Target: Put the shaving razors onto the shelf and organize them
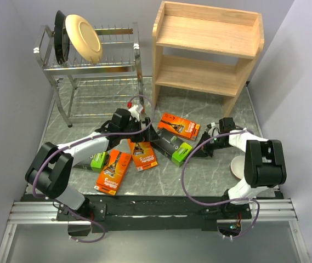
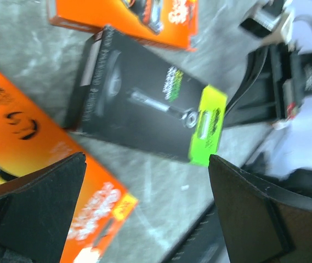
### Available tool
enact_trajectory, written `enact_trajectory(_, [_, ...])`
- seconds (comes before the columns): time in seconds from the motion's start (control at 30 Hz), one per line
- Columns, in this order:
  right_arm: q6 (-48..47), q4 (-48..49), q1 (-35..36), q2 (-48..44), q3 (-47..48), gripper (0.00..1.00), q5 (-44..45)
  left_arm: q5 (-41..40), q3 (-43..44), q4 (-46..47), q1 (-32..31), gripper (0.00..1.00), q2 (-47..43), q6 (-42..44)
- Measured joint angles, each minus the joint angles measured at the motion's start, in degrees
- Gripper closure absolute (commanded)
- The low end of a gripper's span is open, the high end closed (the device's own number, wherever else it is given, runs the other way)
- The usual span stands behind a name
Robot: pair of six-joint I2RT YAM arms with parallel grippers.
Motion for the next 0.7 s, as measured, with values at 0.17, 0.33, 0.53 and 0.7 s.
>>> enact_trajectory(0.17, [1.5, -2.5, -0.1, -3.4, 3.1, 0.99, -5.2, 1.9, -2.7, 4.3, 0.0, 0.01, -2.6, -11.2])
enact_trajectory(0.33, [6.7, -1.2, 0.8, -4.5, 6.9, 0.99, -8.9, 3.4, -9.7, 8.5, -0.2, 0.01, -8.0, -18.8])
enact_trajectory(0.53, [15.0, 4.5, 2.8, -4.0, 7.1, 0.99, -11.1, 3.2, -11.3, 9.4, 0.2, 0.01, -7.8, -26.7])
enact_trajectory(0.7, [24.2, 14.4, 4.6, -3.9, 4.7, 0.99, -12.1, 3.0, -11.0, 10.4, 0.3, 0.01, -2.7, -37.9])
